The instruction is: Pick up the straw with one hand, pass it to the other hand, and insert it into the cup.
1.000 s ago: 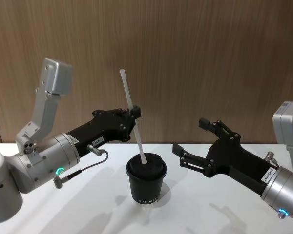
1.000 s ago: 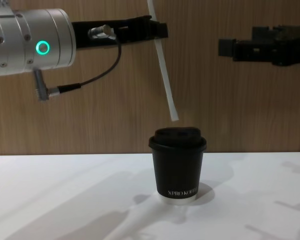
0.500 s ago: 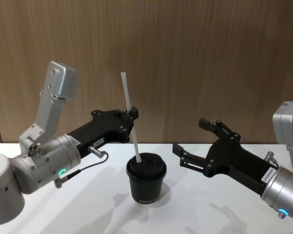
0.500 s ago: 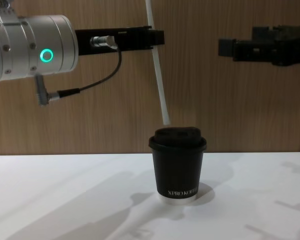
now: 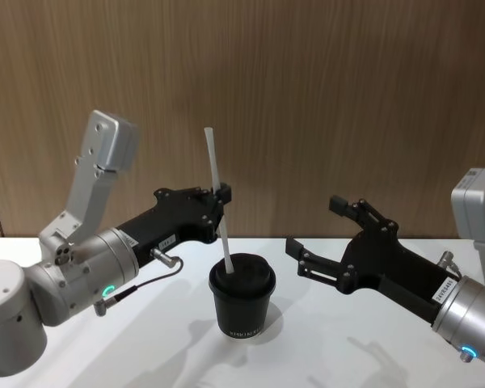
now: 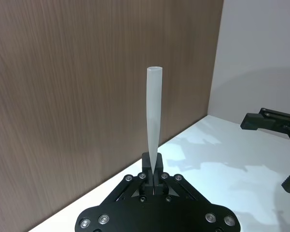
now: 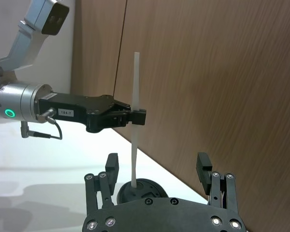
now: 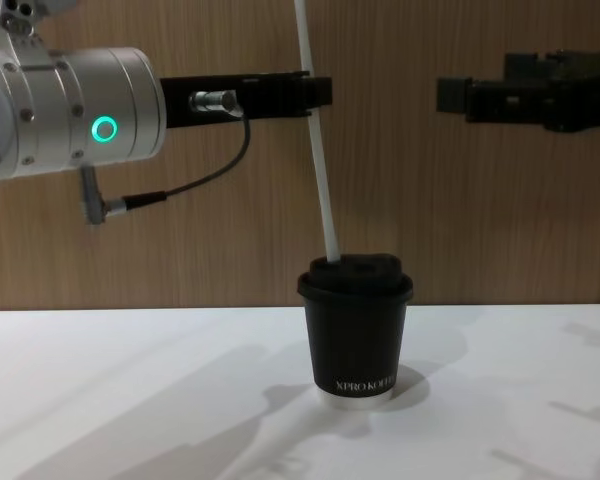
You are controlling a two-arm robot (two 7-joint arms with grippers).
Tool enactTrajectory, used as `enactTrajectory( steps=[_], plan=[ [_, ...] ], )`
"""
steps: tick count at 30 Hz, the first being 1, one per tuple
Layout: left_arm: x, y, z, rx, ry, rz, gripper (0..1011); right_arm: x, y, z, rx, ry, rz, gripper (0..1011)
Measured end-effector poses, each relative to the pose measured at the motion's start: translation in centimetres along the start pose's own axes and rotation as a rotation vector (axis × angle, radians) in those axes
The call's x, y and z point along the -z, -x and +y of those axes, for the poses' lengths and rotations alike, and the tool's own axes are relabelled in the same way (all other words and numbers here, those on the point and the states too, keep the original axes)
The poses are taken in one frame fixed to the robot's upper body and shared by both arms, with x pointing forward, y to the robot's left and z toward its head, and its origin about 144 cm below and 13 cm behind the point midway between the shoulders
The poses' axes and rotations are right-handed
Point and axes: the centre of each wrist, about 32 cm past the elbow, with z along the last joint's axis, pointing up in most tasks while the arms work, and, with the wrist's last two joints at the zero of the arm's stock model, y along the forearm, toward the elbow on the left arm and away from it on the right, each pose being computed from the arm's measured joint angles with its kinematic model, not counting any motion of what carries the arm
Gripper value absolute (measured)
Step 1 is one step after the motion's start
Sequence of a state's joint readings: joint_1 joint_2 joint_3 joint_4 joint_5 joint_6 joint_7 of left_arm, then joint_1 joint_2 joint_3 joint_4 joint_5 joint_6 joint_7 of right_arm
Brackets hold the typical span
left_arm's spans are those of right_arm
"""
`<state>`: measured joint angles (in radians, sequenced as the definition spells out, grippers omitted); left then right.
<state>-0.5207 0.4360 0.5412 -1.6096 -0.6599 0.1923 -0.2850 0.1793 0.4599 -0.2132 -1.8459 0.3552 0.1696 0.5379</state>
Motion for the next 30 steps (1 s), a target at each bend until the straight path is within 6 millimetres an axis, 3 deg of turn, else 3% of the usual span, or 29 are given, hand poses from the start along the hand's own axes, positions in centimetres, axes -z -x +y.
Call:
enactTrajectory(
  steps=[30],
  plan=[
    [0.15, 0.10, 0.16, 0.001, 0.024, -0.006, 3, 0.00, 0.00, 0.00, 0.000, 0.000, 0.000, 1001]
  ],
)
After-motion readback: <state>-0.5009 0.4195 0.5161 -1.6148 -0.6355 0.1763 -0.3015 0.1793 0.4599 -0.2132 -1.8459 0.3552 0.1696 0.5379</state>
